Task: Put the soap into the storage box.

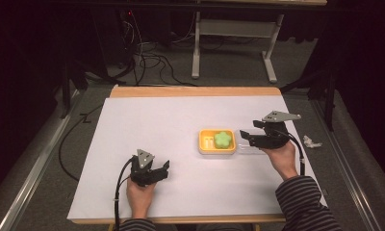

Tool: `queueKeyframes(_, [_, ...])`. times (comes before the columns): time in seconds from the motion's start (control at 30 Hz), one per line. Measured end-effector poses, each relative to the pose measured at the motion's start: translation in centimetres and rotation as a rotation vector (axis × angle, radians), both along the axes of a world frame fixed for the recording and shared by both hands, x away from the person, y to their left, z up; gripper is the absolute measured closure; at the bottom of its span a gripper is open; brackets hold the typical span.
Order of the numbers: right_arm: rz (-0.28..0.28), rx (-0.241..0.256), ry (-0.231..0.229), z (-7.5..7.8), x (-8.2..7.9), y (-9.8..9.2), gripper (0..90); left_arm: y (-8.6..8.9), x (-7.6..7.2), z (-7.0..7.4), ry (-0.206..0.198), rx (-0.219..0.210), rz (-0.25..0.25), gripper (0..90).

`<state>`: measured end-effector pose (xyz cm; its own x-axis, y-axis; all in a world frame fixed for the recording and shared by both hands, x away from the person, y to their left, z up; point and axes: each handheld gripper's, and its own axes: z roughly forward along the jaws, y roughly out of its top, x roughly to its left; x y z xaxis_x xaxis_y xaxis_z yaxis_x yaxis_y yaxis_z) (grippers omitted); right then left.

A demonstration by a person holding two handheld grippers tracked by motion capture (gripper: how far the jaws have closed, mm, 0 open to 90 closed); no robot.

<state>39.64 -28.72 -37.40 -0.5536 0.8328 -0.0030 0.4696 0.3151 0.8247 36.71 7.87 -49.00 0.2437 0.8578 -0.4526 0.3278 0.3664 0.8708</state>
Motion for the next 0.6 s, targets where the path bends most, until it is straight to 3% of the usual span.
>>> queueKeyframes(0.6, [-0.029,0.017,-0.019,0.2,-1.8,-1.8,32.6,0.0,0.0,0.0,-0.002,-0.001,-0.004,20.5])
